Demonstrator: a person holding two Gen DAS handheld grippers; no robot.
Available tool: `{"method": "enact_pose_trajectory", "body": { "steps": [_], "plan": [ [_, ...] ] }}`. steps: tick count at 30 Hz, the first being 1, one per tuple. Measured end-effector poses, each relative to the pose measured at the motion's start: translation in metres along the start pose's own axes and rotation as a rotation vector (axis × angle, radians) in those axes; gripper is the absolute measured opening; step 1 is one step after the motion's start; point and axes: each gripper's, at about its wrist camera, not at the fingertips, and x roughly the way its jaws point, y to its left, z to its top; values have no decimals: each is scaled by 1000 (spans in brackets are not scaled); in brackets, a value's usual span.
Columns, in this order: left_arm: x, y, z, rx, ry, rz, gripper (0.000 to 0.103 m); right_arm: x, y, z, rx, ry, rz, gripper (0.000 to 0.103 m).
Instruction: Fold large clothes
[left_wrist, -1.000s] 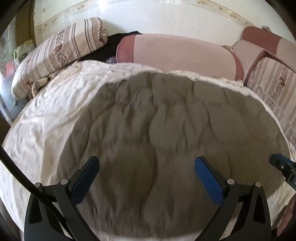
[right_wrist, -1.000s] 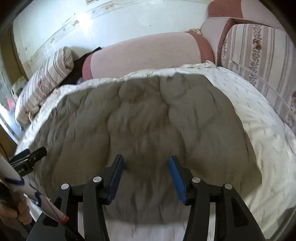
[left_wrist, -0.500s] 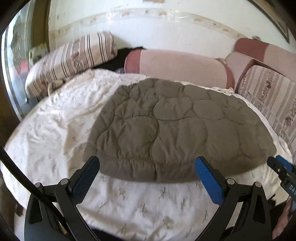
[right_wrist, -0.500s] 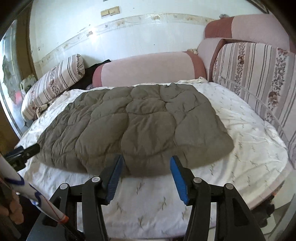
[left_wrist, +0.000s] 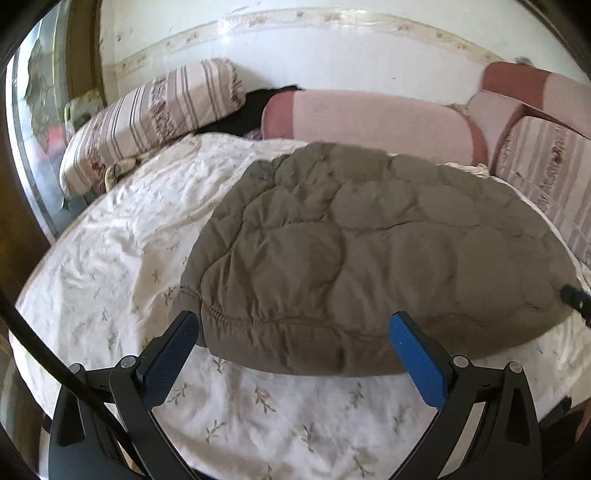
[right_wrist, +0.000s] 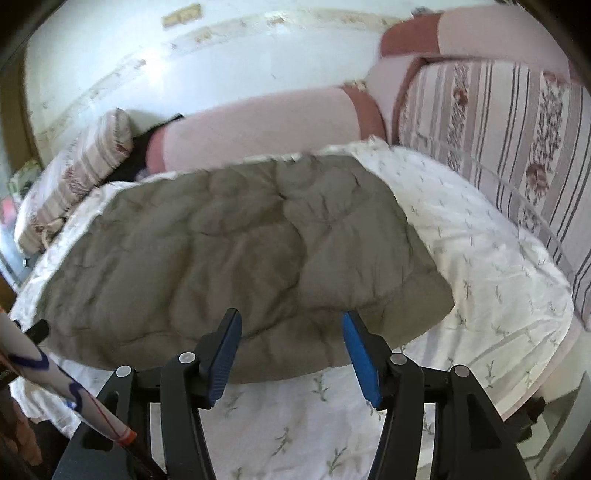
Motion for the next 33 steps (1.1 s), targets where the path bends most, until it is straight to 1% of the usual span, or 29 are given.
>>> {"method": "enact_pose_trajectory", "body": {
  "steps": [3,5,7,8,10,11,14,16,18,21,24,27,30,32,33],
  "plan": [
    [18,5,-3,-16,36,5,103,20,-8,-4,6,25,-14,62],
    [28,8,-6,-24,57,-1,103,23,-7,-7,-5,10,-22,65],
    [33,8,-9,-22,55,2,103,27,-3,-12,-23,-2,-38,67],
    [34,7,-9,-15,50,5,103,29,-3,-13,-15,-2,-44,69],
    [34,5,-10,-3,48,10,103,31,-4,-14,42,5,-33,71],
    [34,6,-10,0,48,7,103,32,-3,-14,48,6,-40,71],
    [32,9,-11,6,59,-12,103,28,6,-12,36,-3,-82,71],
    [29,12,-11,-4,67,-24,103,21,11,-10,52,-14,-72,71],
    [26,13,-9,-16,77,-33,103,10,20,-6,56,-23,-36,71],
    [15,11,-3,-32,58,-51,103,-9,38,1,26,-43,17,71],
    [-5,6,7,-34,19,-71,103,-35,63,13,-14,-78,81,71],
    [-32,1,18,-30,-33,-87,103,-57,80,20,-31,-103,128,71],
    [-58,1,30,-30,-53,-91,103,-83,94,28,-56,-133,166,72],
    [-75,2,38,-30,-69,-89,103,-104,102,32,-75,-160,180,80],
    [-87,4,43,-29,-84,-81,103,-114,104,35,-80,-173,179,82]
  ]
}}
